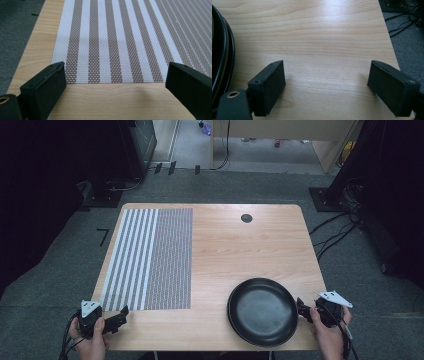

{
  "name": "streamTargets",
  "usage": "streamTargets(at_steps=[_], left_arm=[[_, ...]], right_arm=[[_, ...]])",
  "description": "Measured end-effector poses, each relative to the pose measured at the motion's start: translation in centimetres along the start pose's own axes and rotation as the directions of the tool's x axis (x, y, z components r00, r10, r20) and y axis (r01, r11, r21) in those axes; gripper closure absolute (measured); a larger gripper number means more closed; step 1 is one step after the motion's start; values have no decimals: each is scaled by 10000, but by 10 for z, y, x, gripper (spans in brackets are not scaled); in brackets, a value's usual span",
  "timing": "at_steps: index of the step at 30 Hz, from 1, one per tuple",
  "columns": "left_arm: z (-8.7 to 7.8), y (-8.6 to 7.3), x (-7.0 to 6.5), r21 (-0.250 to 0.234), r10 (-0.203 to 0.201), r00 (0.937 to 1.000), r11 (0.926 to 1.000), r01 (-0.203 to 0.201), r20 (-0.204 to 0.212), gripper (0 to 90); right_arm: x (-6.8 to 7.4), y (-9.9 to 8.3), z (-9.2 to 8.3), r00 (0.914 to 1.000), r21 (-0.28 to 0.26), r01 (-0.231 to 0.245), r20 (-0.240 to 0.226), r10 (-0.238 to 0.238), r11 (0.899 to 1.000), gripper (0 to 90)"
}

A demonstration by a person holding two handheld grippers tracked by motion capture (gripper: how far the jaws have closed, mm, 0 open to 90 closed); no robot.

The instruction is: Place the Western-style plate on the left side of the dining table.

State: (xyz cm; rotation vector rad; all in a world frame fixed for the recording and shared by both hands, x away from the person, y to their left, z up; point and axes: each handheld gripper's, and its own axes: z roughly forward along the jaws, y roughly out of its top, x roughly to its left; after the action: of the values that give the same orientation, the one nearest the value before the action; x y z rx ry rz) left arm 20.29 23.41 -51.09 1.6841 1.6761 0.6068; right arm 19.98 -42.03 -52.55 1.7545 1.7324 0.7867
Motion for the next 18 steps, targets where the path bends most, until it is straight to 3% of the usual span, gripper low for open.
streamTargets(at_steps=[11,12,13,14,15,18], left_arm=[[-5,12,-15,-310,11,9987,9995,5,514,31],[-7,17,-19,-365,-197,9953,9991,232,944,31],[-7,17,-19,-365,-197,9953,9991,232,944,31],[-10,23,-25,-360,-331,9904,9986,382,1343,31],[-10,23,-25,-360,-331,9904,9986,382,1343,31],[-15,33,-42,-456,-7,9852,9989,86,1713,31]], right_arm=[[0,0,0,10000,0,-4,26,4,10000,132],[0,0,0,10000,1,-3,25,3,10000,132],[0,0,0,10000,1,-3,25,3,10000,132],[0,0,0,10000,9,-20,23,20,10000,132],[0,0,0,10000,9,-20,23,20,10000,132],[0,0,0,10000,6,-14,23,14,10000,132]])
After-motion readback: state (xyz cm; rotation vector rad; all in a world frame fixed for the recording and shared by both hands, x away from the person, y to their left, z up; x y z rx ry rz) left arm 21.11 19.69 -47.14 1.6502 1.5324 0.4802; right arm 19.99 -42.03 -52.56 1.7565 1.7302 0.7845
